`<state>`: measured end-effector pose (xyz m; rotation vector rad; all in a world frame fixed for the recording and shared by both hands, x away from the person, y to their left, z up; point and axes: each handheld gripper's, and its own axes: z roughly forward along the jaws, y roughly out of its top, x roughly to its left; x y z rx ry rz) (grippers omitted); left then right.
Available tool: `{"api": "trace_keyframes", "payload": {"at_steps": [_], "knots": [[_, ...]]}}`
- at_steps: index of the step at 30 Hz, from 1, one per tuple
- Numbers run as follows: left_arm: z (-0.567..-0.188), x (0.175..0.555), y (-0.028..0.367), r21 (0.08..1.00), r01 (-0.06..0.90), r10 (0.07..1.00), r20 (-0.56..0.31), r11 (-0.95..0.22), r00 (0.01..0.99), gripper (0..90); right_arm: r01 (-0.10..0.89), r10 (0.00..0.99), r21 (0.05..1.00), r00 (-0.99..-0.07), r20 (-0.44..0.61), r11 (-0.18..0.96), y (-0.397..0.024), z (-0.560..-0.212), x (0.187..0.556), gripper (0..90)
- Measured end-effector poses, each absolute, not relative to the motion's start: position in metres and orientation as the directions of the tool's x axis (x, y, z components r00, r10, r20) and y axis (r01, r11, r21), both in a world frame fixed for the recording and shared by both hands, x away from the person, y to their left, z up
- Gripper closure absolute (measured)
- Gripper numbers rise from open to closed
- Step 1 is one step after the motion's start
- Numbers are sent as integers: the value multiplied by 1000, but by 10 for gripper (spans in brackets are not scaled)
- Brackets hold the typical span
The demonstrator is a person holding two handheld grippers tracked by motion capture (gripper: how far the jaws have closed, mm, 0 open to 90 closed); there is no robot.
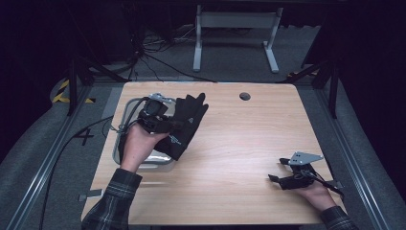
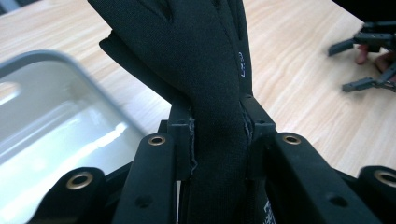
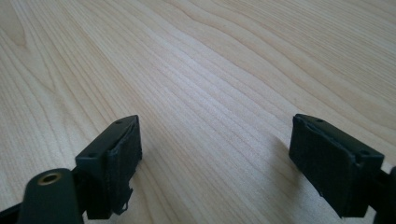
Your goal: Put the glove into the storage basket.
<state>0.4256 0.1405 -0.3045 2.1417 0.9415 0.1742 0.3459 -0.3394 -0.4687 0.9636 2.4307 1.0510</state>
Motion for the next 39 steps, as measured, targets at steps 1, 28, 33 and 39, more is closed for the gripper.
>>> {"api": "trace_keyframes", "payload": {"at_steps": [1, 28, 33, 39], "knots": [[-303, 425, 146, 705, 573, 684, -170, -419, 709, 710, 456, 693, 735, -720, -26, 501, -339, -469, 346, 176], [-365, 454, 208, 629, 717, 811, -227, -300, 539, 709, 456, 694, 735, -719, -27, 502, -339, -469, 346, 173], [-382, 462, 206, 601, 736, 813, -231, -313, 534, 707, 457, 694, 734, -719, -28, 502, -339, -469, 346, 172], [-396, 468, 204, 573, 751, 814, -231, -329, 532, 695, 456, 695, 735, -719, -27, 501, -339, -469, 346, 171]]}}
